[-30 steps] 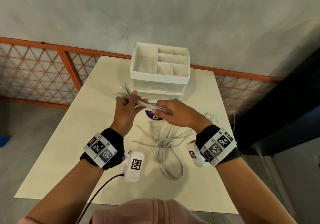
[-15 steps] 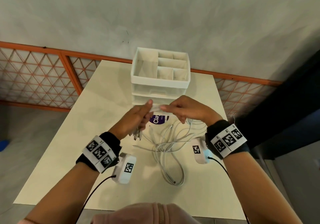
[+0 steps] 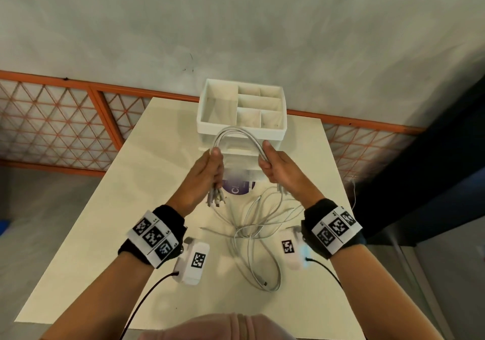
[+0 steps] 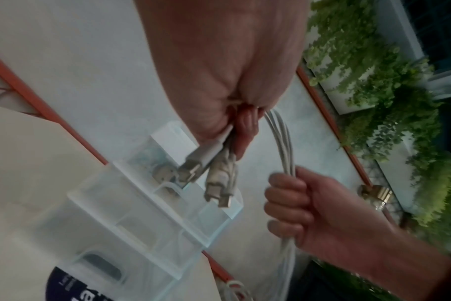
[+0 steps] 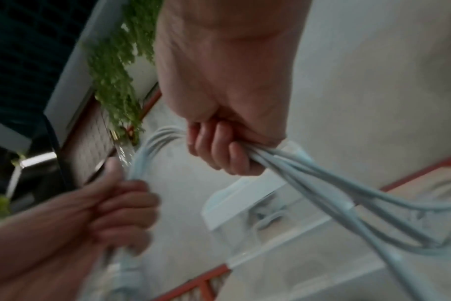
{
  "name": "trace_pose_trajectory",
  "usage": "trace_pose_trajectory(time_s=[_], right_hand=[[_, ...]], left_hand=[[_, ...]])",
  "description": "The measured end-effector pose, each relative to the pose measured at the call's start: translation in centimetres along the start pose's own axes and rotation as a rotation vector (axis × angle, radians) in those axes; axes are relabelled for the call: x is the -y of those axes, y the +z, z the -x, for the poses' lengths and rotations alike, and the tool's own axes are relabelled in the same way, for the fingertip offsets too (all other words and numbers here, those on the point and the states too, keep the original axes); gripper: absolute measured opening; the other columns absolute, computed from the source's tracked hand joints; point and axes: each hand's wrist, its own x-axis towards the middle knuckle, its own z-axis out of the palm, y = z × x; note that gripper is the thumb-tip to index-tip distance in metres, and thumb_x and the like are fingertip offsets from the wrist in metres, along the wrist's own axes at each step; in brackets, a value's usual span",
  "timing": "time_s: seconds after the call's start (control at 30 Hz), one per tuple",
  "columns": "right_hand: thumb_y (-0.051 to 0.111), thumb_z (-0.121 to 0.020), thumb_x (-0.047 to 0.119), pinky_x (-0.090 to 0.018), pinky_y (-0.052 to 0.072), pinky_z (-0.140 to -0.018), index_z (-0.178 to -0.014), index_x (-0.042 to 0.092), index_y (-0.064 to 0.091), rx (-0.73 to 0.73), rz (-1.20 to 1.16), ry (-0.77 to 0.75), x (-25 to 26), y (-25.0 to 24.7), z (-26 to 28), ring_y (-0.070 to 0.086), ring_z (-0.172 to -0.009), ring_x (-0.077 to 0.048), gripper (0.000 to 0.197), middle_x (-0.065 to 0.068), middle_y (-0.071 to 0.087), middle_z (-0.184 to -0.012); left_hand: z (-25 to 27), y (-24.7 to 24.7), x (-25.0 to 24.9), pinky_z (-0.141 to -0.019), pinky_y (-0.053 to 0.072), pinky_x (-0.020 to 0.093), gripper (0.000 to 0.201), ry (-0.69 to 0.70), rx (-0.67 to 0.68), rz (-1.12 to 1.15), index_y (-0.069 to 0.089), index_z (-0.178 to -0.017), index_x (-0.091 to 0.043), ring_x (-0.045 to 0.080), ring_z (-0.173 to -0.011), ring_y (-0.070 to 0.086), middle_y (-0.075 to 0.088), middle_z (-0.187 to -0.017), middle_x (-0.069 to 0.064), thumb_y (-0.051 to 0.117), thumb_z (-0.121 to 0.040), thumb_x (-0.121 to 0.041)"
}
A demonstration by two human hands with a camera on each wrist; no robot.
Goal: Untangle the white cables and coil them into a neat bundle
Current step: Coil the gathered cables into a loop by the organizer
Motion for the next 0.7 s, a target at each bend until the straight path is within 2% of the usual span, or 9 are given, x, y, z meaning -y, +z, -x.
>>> trace_pose_trajectory(time_s=[0.07,0.13,0.23,0.33,0.4,0.47,0.53,0.6,0.7], right_hand=[[0.019,-0.102,0.044,-0.017,0.024,-0.044,-0.057,0.02,0.032,0.014,-0.014,-0.009,0.6,1.6,-0.2,0.025,-0.043,-0.006,0.052,0.003,0.028,-0.054],[0.018,-0.101,0.045,-0.018,0.025,-0.044,-0.057,0.019,0.032,0.038,-0.015,0.008,0.8,3.2,-0.2,0.026,-0.04,-0.005,0.053,0.003,0.03,-0.053],[0.018,-0.1,0.049,-0.021,0.025,-0.048,-0.057,0.017,0.034,0.059,-0.02,0.029,1.0,4.1,-0.2,0.028,-0.041,-0.006,0.056,0.004,0.032,-0.05],[0.018,-0.1,0.05,-0.021,0.026,-0.051,-0.053,0.016,0.037,0.066,0.026,0.037,1.2,4.2,-0.2,0.031,-0.034,-0.002,0.061,0.01,0.035,-0.038],[0.018,-0.1,0.049,-0.022,0.027,-0.052,-0.052,0.014,0.038,0.055,0.077,0.047,0.9,4.4,-0.2,0.034,-0.034,-0.003,0.063,0.009,0.037,-0.039],[0.018,-0.101,0.048,-0.025,0.036,-0.058,-0.057,0.011,0.043,0.059,0.128,0.048,0.5,4.8,-0.1,0.043,-0.045,-0.009,0.062,0.002,0.044,-0.049],[0.018,-0.1,0.049,-0.031,0.04,-0.066,-0.062,0.01,0.048,0.071,0.158,0.05,0.2,5.1,0.0,0.048,-0.057,-0.017,0.063,-0.003,0.05,-0.058],[0.019,-0.1,0.051,-0.027,0.038,-0.063,-0.065,0.009,0.052,0.093,0.165,0.046,0.4,5.1,0.1,0.047,-0.054,-0.013,0.063,-0.002,0.052,-0.06],[0.022,-0.102,0.044,-0.023,0.035,-0.056,-0.074,0.009,0.054,0.162,0.176,0.03,0.8,4.9,0.4,0.042,-0.046,-0.008,0.055,0.001,0.048,-0.057]], left_hand=[[-0.1,1.3,0.2,-0.058,0.038,0.024,0.037,0.005,-0.015,0.016,0.034,-0.076,-0.016,0.004,-0.052,0.033,0.03,-0.063,-0.006,0.039,-0.087,-0.052],[-0.5,2.2,0.3,-0.06,0.045,0.029,0.029,0.036,-0.035,-0.002,0.042,-0.081,-0.018,0.006,-0.056,0.047,0.044,-0.063,-0.004,0.04,-0.091,-0.045],[-0.9,2.4,0.2,-0.056,0.048,0.021,0.021,0.13,-0.061,-0.073,0.049,-0.084,-0.016,0.006,-0.058,0.058,0.061,-0.06,-0.01,0.04,-0.098,-0.028],[-1.0,2.1,0.1,-0.052,0.046,0.017,0.025,0.156,-0.06,-0.097,0.052,-0.084,-0.007,0.006,-0.053,0.059,0.062,-0.057,-0.006,0.042,-0.098,-0.025],[-1.0,2.1,0.1,-0.051,0.048,0.022,0.032,0.165,-0.044,-0.098,0.053,-0.082,-0.001,0.016,-0.054,0.061,0.062,-0.06,0.004,0.044,-0.098,-0.027],[-1.1,2.1,0.4,-0.052,0.052,0.03,0.035,0.146,-0.054,-0.076,0.051,-0.084,0.003,0.026,-0.057,0.061,0.058,-0.065,0.021,0.048,-0.097,-0.03],[-1.2,1.9,0.8,-0.05,0.051,0.03,0.039,0.131,-0.07,-0.047,0.049,-0.084,0.006,0.029,-0.055,0.06,0.056,-0.067,0.032,0.05,-0.096,-0.031],[-1.2,2.0,1.1,-0.047,0.048,0.028,0.043,0.113,-0.114,-0.026,0.048,-0.084,0.007,0.028,-0.05,0.057,0.054,-0.063,0.031,0.05,-0.096,-0.034],[-1.3,2.0,0.9,-0.04,0.041,0.025,0.038,0.091,-0.235,-0.009,0.045,-0.079,-0.003,0.02,-0.04,0.049,0.049,-0.054,0.016,0.05,-0.096,-0.036]])
